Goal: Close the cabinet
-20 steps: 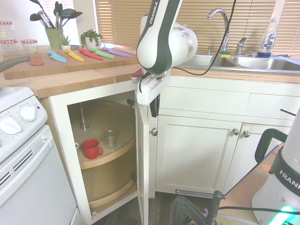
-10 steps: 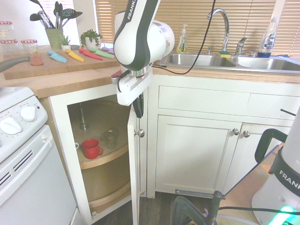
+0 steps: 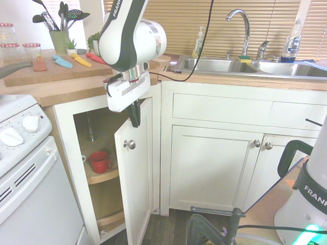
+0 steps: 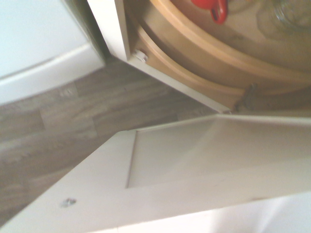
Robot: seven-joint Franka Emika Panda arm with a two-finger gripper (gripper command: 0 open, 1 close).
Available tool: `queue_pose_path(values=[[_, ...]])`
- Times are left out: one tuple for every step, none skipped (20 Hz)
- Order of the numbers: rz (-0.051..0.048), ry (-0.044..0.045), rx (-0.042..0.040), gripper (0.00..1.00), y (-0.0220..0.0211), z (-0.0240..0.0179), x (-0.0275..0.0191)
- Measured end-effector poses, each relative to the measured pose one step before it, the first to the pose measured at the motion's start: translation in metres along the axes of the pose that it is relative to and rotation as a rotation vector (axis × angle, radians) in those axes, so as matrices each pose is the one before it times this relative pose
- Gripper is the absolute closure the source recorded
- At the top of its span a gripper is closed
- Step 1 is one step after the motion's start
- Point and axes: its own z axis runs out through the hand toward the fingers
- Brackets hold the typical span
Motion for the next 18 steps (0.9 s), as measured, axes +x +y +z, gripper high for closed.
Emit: queue_pose_path(values=[[0.00406, -0.00342, 0.00608, 1.0, -0.0052, -0.00099, 0.00508], [0.00344, -0.00358, 0.00815, 1.0, -0.00594, -0.00178, 0.00629], [0.00196, -0.00301, 0.00647, 1.0, -0.0054, -0.00191, 0.00652], [0.00308, -0.00304, 0.00687, 1.0, -0.00467, -0.00157, 0.0065], [0.00265, -0.00319, 0.00722, 1.0, -0.00424, -0.00144, 0.00673], [0.00182, -0.00015, 0.00647, 1.0, -0.00402, -0.00226, 0.0073], [0.0034, -0.00039, 0.00609, 1.0, -0.00381, -0.0022, 0.00699], [0.00266, -0.00332, 0.00529, 1.0, -0.00356, -0.00178, 0.00659], [0.00249, -0.00311, 0.00619, 1.0, -0.00315, -0.00161, 0.00614], [0.00147, -0.00399, 0.00495, 1.0, -0.0025, -0.00159, 0.00589], [0.00234, -0.00338, 0.00543, 1.0, -0.00169, -0.00189, 0.00553], [0.00222, 0.00006, 0.00422, 1.0, -0.00126, -0.00181, 0.0049], [0.00163, -0.00111, 0.00296, 1.0, -0.00094, -0.00137, 0.00307], [0.00123, 0.00049, 0.00318, 1.0, -0.00113, -0.00132, 0.00173], [0.00071, -0.00075, 0.0019, 1.0, -0.00086, -0.00063, 0.00038], [0.00058, -0.00047, 0.00093, 1.0, -0.00022, -0.00008, -0.00007], [0.00052, 0.00017, 0.00063, 1.0, -0.00001, -0.00013, 0.00004], [0.00177, 0.00137, 0.00149, 0.0, 0.00035, -0.00097, 0.00027]])
